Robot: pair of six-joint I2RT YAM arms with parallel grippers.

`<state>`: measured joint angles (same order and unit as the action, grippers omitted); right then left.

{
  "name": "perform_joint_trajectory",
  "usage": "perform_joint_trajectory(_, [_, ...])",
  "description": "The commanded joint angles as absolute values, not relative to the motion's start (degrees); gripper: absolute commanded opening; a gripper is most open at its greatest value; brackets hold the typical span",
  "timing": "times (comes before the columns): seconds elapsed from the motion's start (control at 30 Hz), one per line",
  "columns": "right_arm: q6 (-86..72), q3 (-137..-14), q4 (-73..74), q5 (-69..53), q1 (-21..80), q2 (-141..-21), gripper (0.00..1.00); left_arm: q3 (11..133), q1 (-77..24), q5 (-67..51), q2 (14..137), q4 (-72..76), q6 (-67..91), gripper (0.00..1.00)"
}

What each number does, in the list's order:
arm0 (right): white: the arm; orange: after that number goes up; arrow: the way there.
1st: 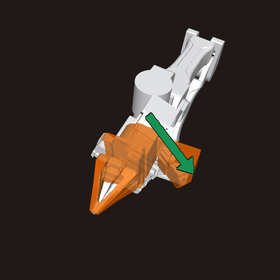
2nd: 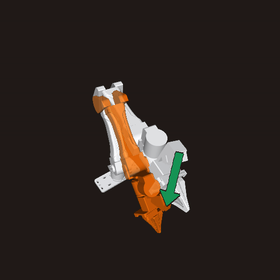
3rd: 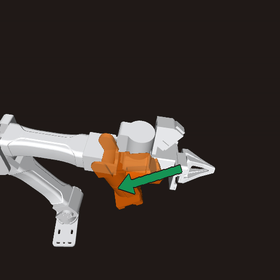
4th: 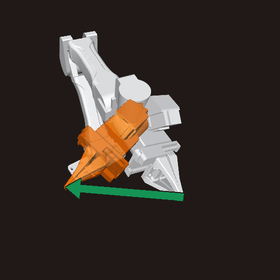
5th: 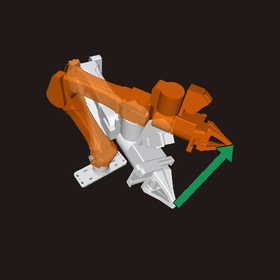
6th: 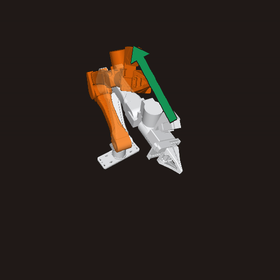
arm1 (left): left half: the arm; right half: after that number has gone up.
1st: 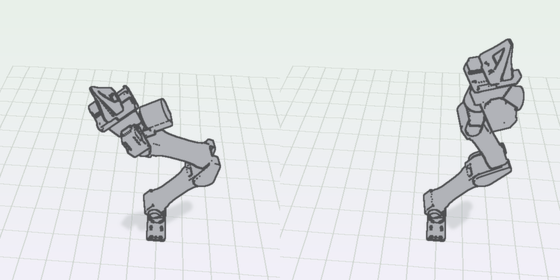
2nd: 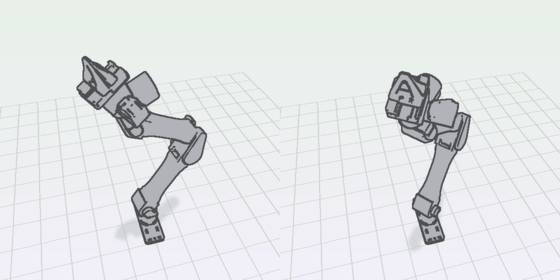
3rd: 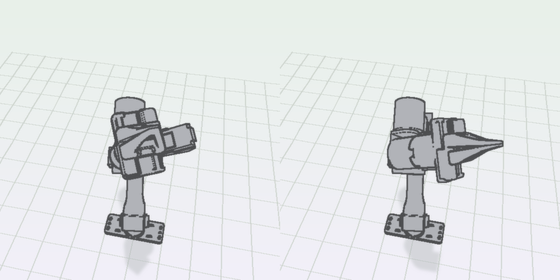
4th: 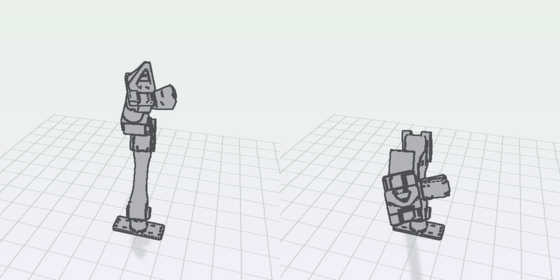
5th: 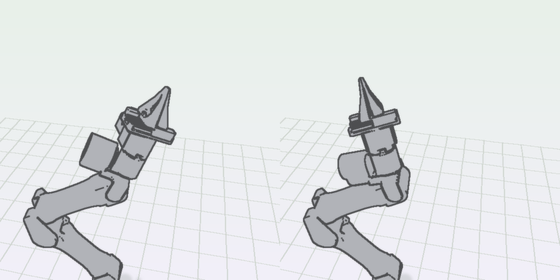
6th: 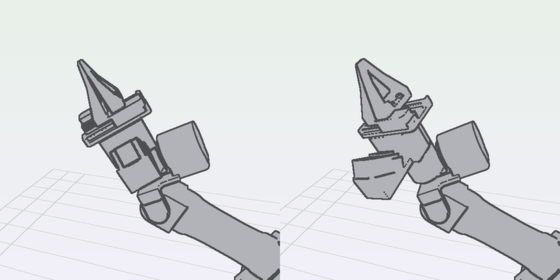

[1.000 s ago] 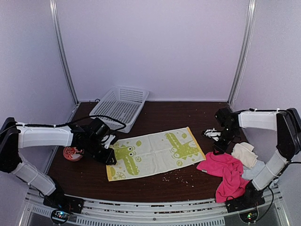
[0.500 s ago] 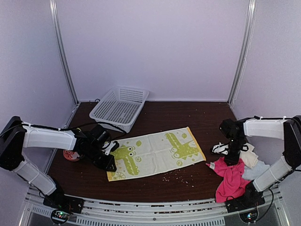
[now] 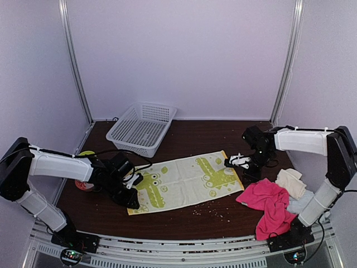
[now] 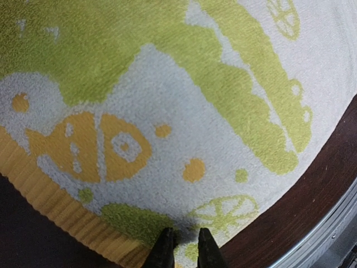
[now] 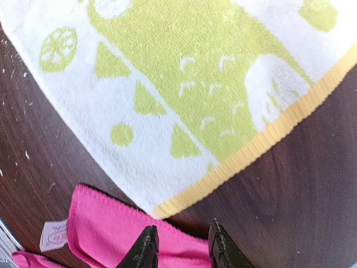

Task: Roll the towels
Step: Move the towel to the center of the board.

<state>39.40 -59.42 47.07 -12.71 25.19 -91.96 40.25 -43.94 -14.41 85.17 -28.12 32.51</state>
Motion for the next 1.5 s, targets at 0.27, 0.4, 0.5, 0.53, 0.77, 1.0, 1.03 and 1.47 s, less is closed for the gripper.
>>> perform_joint_trajectory(0.27, [35.9,-53.5,40.9,-13.8,34.1,-96.6,0.28,37.5,-42.8,-7.3,87.9,-36.2,38.1,0.14])
perform_joint_trajectory(0.4, [34.8,-50.7,42.4,-12.9,37.5,-95.3,0.27,38.1,-42.2,-5.2,86.5,-39.7,38.0,0.14])
perform_joint_trajectory(0.5, [33.7,-49.7,44.1,-12.9,39.6,-93.1,0.27,38.1,-42.0,-4.8,84.5,-42.3,38.2,0.14])
perform_joint_trajectory(0.53, [33.5,-49.6,45.0,-13.0,40.0,-92.2,0.27,38.0,-41.9,-4.7,83.8,-43.4,38.4,0.14])
perform_joint_trajectory(0.77, [34.6,-51.8,50.1,-13.9,42.1,-89.7,0.28,40.8,-41.9,-4.0,80.3,-49.8,37.9,0.17])
perform_joint_trajectory(1.0, [37.1,-59.1,56.8,-17.6,41.2,-88.0,0.36,54.4,-41.5,-5.0,77.6,-53.9,32.7,0.39])
perform_joint_trajectory(1.03, [37.3,-60.6,57.8,-18.6,40.4,-87.7,0.36,56.1,-40.7,-3.4,77.8,-54.6,32.0,0.43])
perform_joint_trajectory(1.47, [22.2,-82.2,47.2,-22.4,22.4,-106.2,0.43,56.6,-23.8,-4.7,89.1,-30.7,24.9,0.53])
